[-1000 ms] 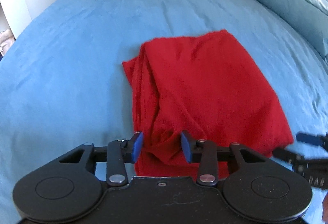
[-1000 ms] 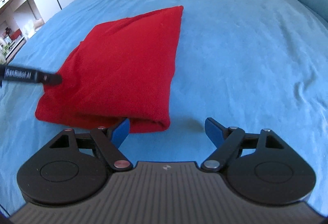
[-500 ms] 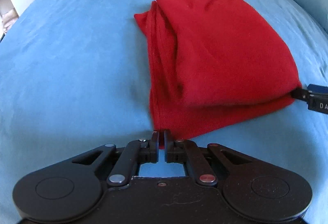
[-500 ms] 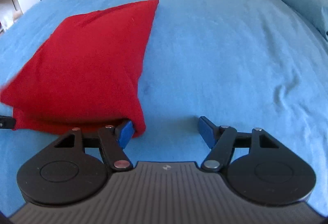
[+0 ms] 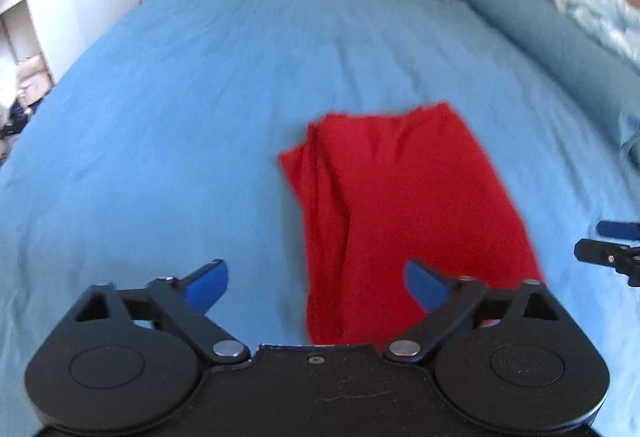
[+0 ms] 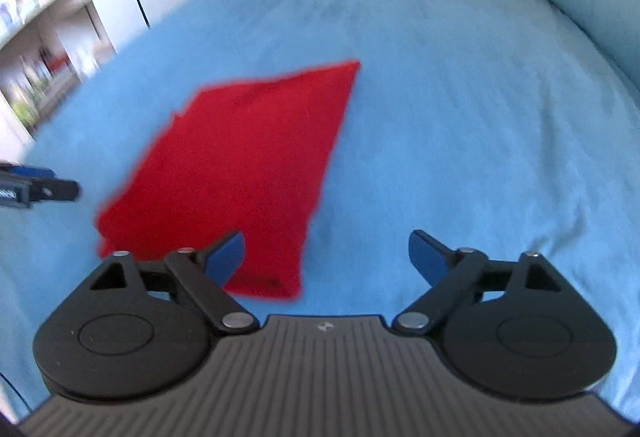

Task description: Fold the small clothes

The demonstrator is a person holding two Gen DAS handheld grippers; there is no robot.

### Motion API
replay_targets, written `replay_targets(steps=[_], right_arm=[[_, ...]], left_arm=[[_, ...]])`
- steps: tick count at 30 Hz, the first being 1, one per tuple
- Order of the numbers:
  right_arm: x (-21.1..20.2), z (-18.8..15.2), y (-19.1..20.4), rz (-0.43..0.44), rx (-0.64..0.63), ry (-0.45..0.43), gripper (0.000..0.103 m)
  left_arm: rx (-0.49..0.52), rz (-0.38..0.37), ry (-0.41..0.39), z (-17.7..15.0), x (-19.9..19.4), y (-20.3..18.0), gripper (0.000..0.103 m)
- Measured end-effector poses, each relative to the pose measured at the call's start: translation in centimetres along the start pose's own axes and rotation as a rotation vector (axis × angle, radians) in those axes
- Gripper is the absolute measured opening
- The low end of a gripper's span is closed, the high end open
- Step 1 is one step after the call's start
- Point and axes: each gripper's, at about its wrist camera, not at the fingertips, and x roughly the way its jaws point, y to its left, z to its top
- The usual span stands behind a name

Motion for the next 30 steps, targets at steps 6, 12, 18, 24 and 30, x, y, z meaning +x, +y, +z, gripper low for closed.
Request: replay_targets(steps=[6,12,18,24,30], right_arm=[[4.2,5.0,-2.0,0.106,0.178,0.104,0.103],[10.2,6.1,-2.4,0.136,0.237,0.203,0.103],[13.1,5.7,-2.2,0.143,0.254,0.235,0.1],[13.8,5.9,-1.5,0.162,0.229,0.228,0.058],[10.7,6.7,-1.3,0.179,0.219,0.167,0.039]], left_arm=[[-0.09,-0.099,0.07,3.7,5.5,1.3,0.097],[-0.17,-0.153,0.183,3.8,11.0,1.6,0.082],[-0.183,-0.172,0.193,3.1,12.4,1.5,0.072],[-0.155,-0.146,0.178,3.4,11.7,0.1,0.03],[-0.092,-0.107,0.114,3.8,8.5,-2.2,0.022]])
